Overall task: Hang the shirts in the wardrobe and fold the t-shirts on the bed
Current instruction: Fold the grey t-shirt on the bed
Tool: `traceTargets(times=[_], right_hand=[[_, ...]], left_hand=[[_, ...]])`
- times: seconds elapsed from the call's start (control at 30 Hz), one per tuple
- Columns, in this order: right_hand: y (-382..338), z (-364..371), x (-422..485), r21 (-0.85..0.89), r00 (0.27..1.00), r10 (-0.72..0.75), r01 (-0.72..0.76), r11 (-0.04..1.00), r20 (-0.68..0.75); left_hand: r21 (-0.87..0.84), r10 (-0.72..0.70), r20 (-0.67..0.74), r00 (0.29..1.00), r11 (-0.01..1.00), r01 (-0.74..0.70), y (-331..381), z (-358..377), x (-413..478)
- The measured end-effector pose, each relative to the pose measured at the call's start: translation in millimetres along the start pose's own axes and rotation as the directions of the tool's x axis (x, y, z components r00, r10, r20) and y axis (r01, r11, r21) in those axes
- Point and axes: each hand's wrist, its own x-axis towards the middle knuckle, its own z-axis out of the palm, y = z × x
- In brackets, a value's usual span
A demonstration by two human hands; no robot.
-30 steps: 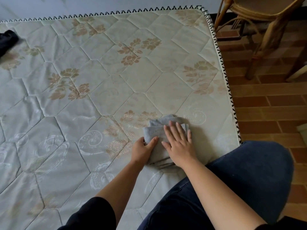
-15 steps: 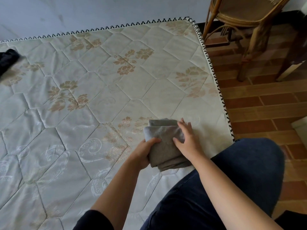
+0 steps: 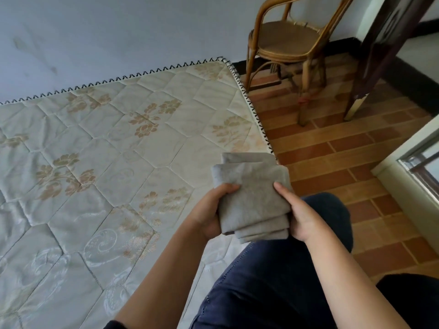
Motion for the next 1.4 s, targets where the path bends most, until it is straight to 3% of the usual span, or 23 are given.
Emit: traceTargets(times=[0.23,0.53,0.93,1.1,1.4], right_hand=[[-49,-63,-74,0.122,0.989,-0.134,0.142,0.982,-0.067],[-82,-160,-135,0.187,0.903,-0.283,0.354,0.916,-0.324],[-191,-280,-188,0.247,0.781,-0.292,0.488,0.837,-0.552],[-228,-294,-249,0.332,0.77,-0.26,0.518,0.789,-0.583],[-265,-284,-392,0.316,0.654,-0.254,0.622,0.716,-0.712]], left_hand=[[0.003,-0.04,0.22,0.975,0.999,0.041,5,89,14],[0.263,-0.217,0.406,0.888,0.958,0.114,-5,205,52],[0.419,-0.39,0.44,0.809,0.886,0.199,9,401,118],[0.47,-0.421,0.446,0.789,0.861,0.194,25,480,89],[0.589,-0.545,0.436,0.716,0.775,0.231,39,593,0]])
